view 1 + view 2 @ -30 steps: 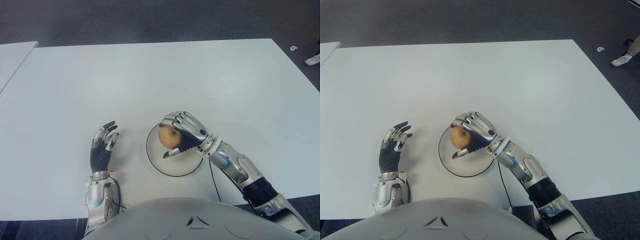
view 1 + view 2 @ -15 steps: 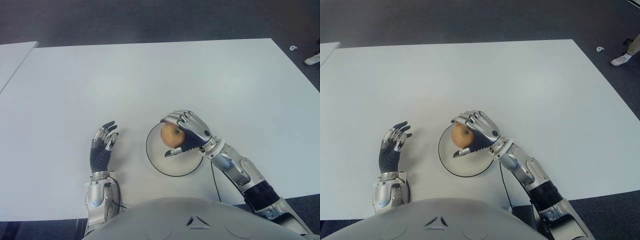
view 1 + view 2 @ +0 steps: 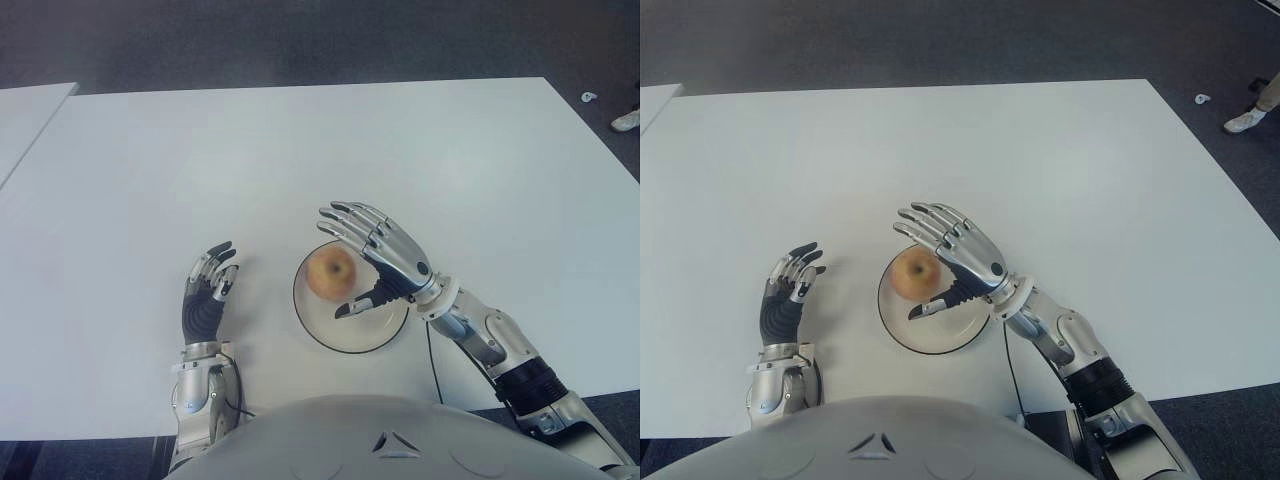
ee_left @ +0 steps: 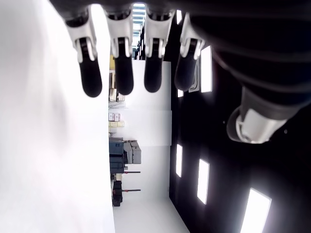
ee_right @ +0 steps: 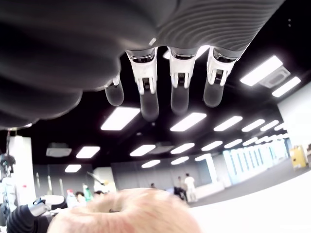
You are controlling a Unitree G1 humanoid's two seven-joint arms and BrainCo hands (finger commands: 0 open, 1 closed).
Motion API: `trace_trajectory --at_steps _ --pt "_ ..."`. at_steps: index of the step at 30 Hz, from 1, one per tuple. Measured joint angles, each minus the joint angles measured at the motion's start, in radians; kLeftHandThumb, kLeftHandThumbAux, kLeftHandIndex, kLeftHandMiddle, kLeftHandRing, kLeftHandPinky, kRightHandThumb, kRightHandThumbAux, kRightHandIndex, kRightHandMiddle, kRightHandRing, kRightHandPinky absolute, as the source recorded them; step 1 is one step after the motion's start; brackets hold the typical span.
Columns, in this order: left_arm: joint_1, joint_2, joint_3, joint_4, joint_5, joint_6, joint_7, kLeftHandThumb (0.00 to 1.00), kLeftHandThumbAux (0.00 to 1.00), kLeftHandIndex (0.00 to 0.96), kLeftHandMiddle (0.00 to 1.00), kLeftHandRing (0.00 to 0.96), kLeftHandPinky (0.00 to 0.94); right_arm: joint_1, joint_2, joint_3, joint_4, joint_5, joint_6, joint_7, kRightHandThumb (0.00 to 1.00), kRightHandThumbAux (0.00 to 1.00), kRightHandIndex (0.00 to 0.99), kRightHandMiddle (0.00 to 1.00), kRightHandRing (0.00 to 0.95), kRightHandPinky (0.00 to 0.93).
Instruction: Put the apples into the plate.
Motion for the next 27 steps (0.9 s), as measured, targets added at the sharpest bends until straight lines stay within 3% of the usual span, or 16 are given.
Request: trace_trajectory --at_steps 15,27 --pt "-0.001 0.004 -0.003 0.0 -0.001 0.002 -0.003 0.286 0.546 0.243 0.223 0.244 0.302 -0.018 0.002 0.001 0.048 0.005 -0.027 -0.016 0.151 0.245 0.0 0.0 0.0 0.0" --pt "-0.001 0.005 -0.004 0.0 -0.002 0.005 -0.009 0.296 0.55 0.242 0.221 0.244 0.304 -0.018 0.002 0.001 0.058 0.02 -0.027 0.03 0.14 0.241 0.0 0.0 0.0 0.0"
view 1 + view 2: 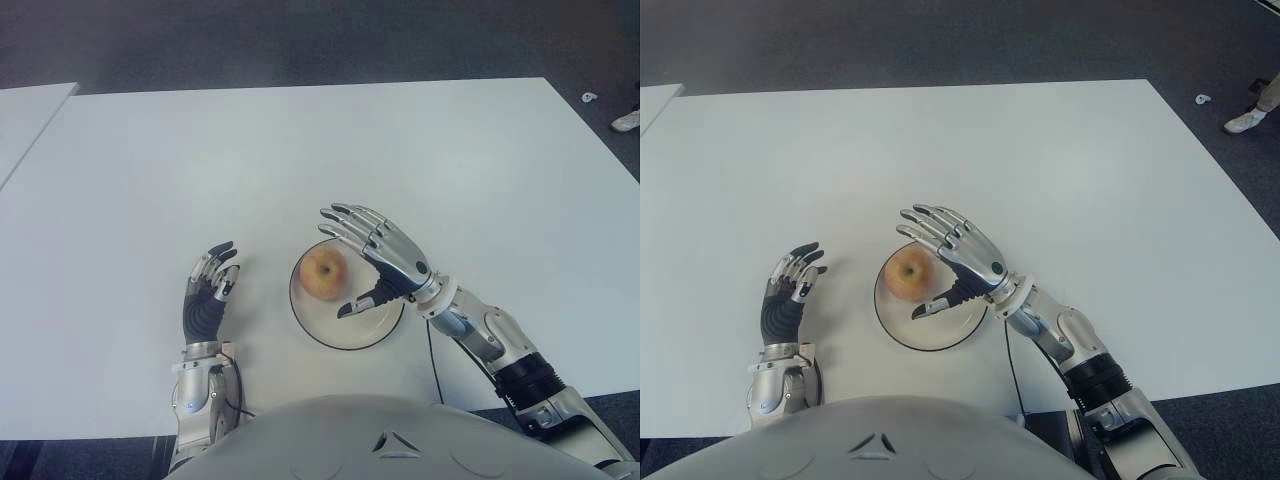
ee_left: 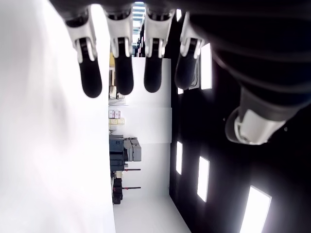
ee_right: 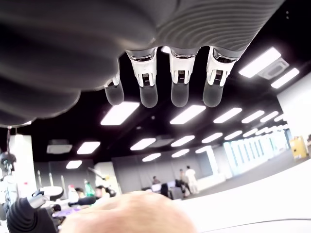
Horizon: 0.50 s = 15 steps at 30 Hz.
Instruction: Put the apples into the plate.
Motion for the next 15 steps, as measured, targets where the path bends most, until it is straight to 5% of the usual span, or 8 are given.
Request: trace_trajectory --at_steps 8,15 --pt "-0.001 -0.002 0.001 -0.002 0.0 0.018 0.0 0.301 0.523 0.246 0.22 0.239 0.291 0.001 0.002 -0.005 -0.003 0.03 0.015 0.054 0.176 0.232 0.0 0.0 0.0 0.0" --pt "-0.006 -0.006 0.002 0.001 0.01 0.017 0.001 0.286 0.501 0.247 0.212 0.227 0.281 0.029 0.029 -0.042 -0.035 0.265 0.076 0.219 0.188 0.258 0.0 0.0 0.002 0.052"
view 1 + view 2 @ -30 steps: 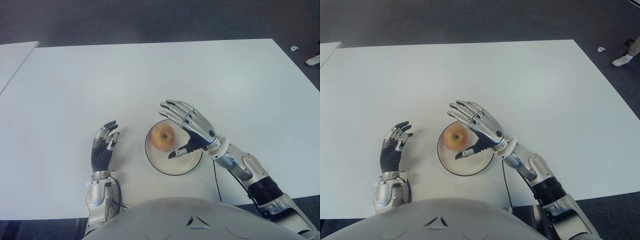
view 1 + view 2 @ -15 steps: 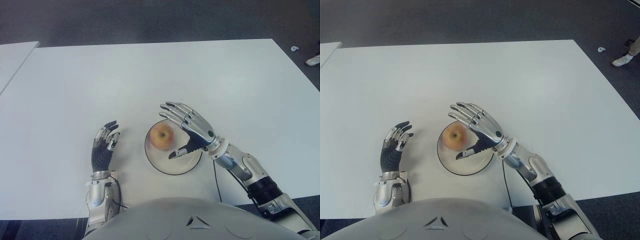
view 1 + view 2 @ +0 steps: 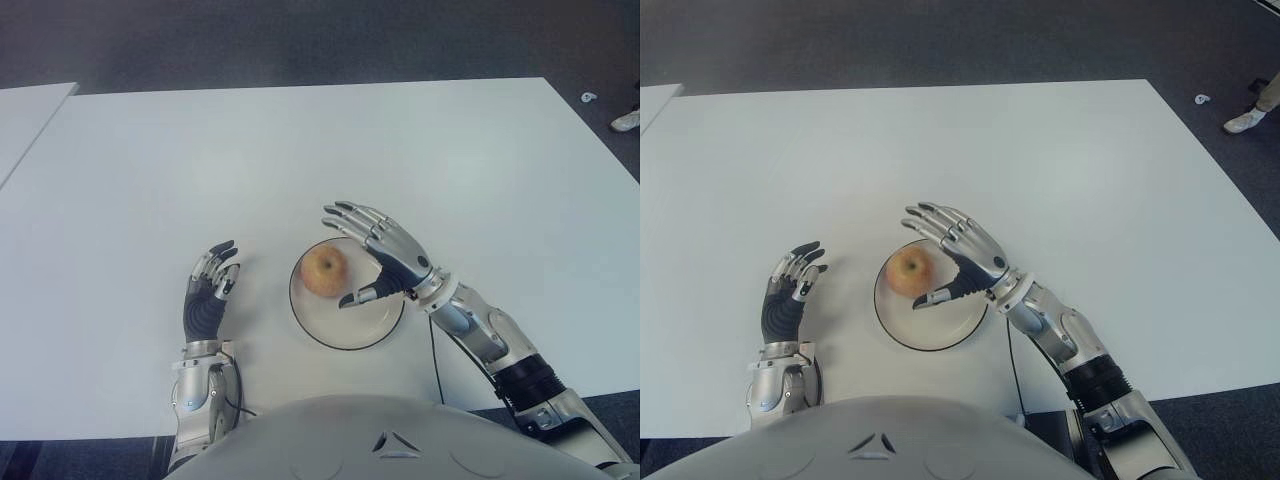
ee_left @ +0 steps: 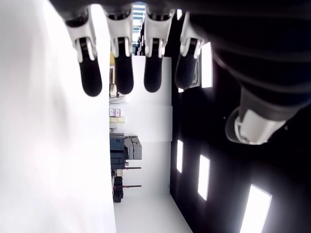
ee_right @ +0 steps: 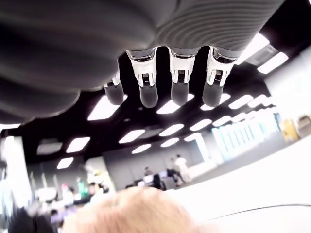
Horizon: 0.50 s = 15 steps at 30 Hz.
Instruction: Put the apples into the plate.
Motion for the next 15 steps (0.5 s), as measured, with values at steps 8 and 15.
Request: trace_trajectory --at_steps 8,15 --pt "-0.002 0.002 0.002 0.001 0.011 -0.002 0.003 0.275 0.489 0.256 0.212 0.225 0.283 0.027 0.068 -0.073 0.031 0.278 0.012 0.082 0.149 0.343 0.0 0.043 0.039 0.079" --pt "-0.003 0.008 0.003 0.002 0.008 0.001 0.003 0.279 0.48 0.248 0.212 0.226 0.286 0.032 0.121 -0.157 0.158 0.545 -0.032 0.16 0.177 0.439 0.034 0.099 0.091 0.142"
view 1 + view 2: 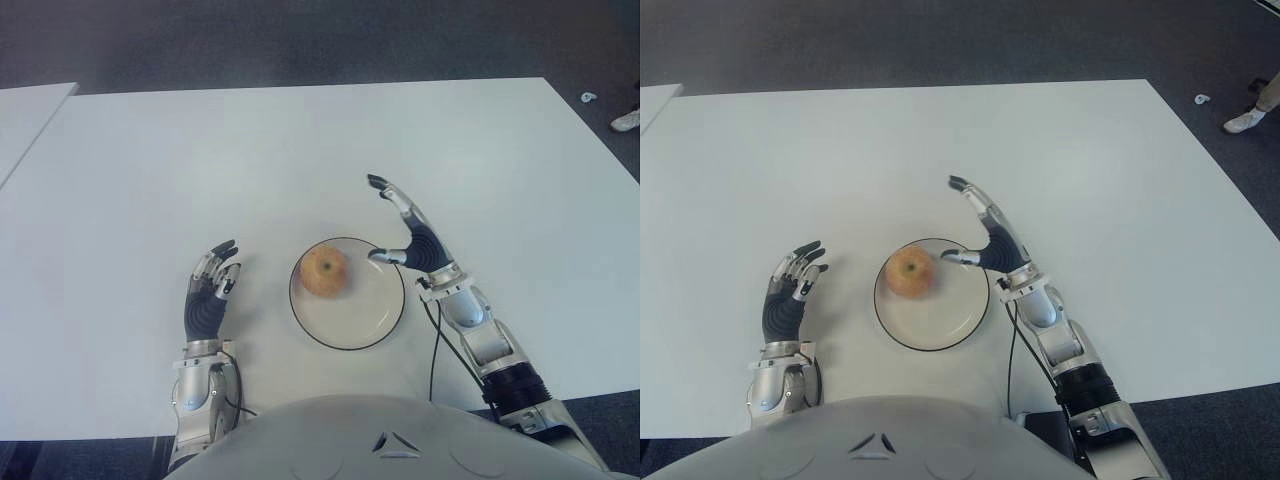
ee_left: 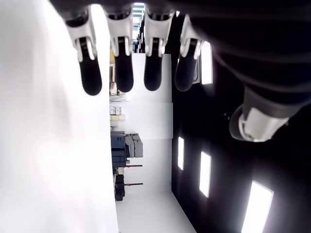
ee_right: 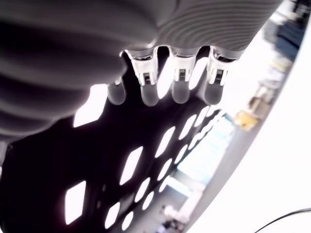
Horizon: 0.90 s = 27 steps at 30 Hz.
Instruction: Put the apples into the plate.
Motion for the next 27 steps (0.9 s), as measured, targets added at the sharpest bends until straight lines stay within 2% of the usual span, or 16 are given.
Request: trace_trajectory --at_steps 4,7,11,15,21,27 --pt "-0.002 0.005 0.0 0.001 -0.011 0.006 -0.006 0.288 0.486 0.242 0.212 0.229 0.291 0.003 0.014 -0.057 0.014 0.13 0.013 0.063 0.227 0.494 0.067 0.145 0.133 0.191" --pt "-0.003 0.007 0.0 0.002 -0.023 0.011 -0.014 0.293 0.493 0.243 0.211 0.229 0.291 0.002 0.027 -0.103 0.02 0.224 0.068 0.105 0.256 0.512 0.095 0.19 0.174 0.219" --pt "-0.011 0.008 0.0 0.008 -0.037 0.015 -0.019 0.299 0.5 0.251 0.209 0.228 0.292 0.014 0.049 -0.145 0.012 0.302 0.169 0.138 0.269 0.522 0.121 0.222 0.203 0.235" --pt "-0.016 0.01 0.002 0.01 -0.048 0.017 -0.027 0.295 0.497 0.249 0.205 0.223 0.283 0.062 0.08 -0.174 -0.027 0.347 0.237 0.152 0.278 0.531 0.14 0.24 0.217 0.234" --pt "-0.024 0.023 0.006 0.017 -0.049 0.01 -0.04 0.281 0.484 0.24 0.197 0.218 0.276 0.174 0.118 -0.217 -0.07 0.381 0.268 0.167 0.29 0.551 0.157 0.25 0.227 0.247" --pt "-0.031 0.029 0.009 0.027 -0.048 0.009 -0.041 0.286 0.48 0.24 0.202 0.224 0.287 0.212 0.142 -0.277 -0.073 0.401 0.305 0.162 0.309 0.566 0.162 0.248 0.234 0.261"
